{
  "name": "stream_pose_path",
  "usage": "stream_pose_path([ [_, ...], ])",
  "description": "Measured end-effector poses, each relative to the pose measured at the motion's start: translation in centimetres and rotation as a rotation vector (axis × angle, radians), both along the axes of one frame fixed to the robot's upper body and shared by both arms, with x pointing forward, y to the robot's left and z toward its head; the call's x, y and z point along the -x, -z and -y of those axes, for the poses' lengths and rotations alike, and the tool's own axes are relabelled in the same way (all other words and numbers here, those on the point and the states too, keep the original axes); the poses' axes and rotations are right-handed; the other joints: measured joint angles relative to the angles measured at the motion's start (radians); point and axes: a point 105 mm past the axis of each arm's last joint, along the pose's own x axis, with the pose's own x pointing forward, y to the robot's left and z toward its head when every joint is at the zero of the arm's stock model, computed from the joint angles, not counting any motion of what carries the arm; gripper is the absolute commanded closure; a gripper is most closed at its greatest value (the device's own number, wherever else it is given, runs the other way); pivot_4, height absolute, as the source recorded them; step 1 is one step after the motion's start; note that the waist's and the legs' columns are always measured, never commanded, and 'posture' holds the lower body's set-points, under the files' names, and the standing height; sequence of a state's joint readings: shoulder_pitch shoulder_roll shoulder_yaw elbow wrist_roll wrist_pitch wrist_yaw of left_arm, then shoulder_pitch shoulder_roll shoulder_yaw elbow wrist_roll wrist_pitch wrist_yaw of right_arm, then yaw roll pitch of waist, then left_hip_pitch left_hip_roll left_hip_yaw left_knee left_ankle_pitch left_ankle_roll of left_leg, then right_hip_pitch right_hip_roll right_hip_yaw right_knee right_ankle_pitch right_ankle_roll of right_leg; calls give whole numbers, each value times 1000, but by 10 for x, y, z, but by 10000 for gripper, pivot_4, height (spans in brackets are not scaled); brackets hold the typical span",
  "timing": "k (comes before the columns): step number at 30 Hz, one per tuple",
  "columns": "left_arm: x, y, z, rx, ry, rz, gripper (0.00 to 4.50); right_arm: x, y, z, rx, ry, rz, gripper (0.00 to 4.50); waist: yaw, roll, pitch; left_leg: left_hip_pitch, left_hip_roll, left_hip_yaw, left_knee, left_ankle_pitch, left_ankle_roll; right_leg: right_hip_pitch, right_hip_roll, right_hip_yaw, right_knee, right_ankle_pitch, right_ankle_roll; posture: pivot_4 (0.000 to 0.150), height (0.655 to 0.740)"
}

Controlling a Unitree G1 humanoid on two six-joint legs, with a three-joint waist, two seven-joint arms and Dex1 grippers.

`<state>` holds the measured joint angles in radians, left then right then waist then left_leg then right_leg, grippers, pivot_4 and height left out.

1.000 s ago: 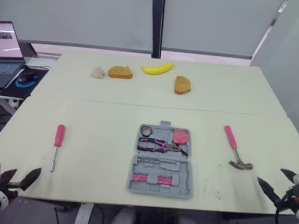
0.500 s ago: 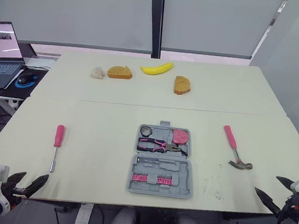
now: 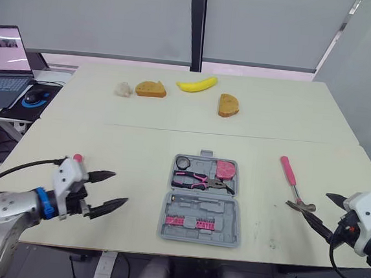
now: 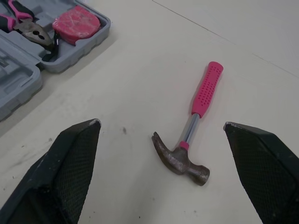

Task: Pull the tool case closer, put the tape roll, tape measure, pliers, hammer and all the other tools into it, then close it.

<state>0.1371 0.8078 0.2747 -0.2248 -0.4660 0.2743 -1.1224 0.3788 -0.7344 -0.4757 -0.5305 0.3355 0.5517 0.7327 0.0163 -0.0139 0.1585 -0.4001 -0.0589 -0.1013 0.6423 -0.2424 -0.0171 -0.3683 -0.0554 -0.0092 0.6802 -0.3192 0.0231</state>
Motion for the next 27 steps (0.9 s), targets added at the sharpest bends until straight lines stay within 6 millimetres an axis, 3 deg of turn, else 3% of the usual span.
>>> stream_pose_path([
  [5, -6, -13, 30, -11, 202, 26, 463, -16, 4, 1, 28, 26, -57, 0, -12, 0, 0, 0, 0, 0, 0, 0, 0, 0, 0, 0, 1, 0, 0, 1500, 7361],
  [12, -18, -38, 75, 9, 447, 105, 463, -60, 8, 4, 30, 111, -109, 0, -20, 0, 1, 0, -1, 0, 1, 0, 0, 1, 1, -1, 2, 1, 1, 1500, 7361],
  [17, -17, -45, 99, 56, 550, 101, 463, -89, 41, 2, -44, 242, -164, 0, -26, 0, 2, 0, -1, 0, 1, 0, 0, 0, 2, 0, 2, 1, 1, 1500, 7361],
  [23, -16, -44, 106, 56, 579, 87, 463, -108, 69, 8, -51, 336, -171, 0, -35, 1, 2, 1, -1, 1, 2, 1, 0, 0, 2, 1, 3, 1, 2, 1500, 7361],
  [27, -16, -43, 107, 54, 580, 85, 0, -114, 72, 9, -68, 354, -176, 9000, -37, 1, 2, 1, -1, 0, 2, 1, 0, 0, 2, 1, 4, 1, 2, 1500, 7361],
])
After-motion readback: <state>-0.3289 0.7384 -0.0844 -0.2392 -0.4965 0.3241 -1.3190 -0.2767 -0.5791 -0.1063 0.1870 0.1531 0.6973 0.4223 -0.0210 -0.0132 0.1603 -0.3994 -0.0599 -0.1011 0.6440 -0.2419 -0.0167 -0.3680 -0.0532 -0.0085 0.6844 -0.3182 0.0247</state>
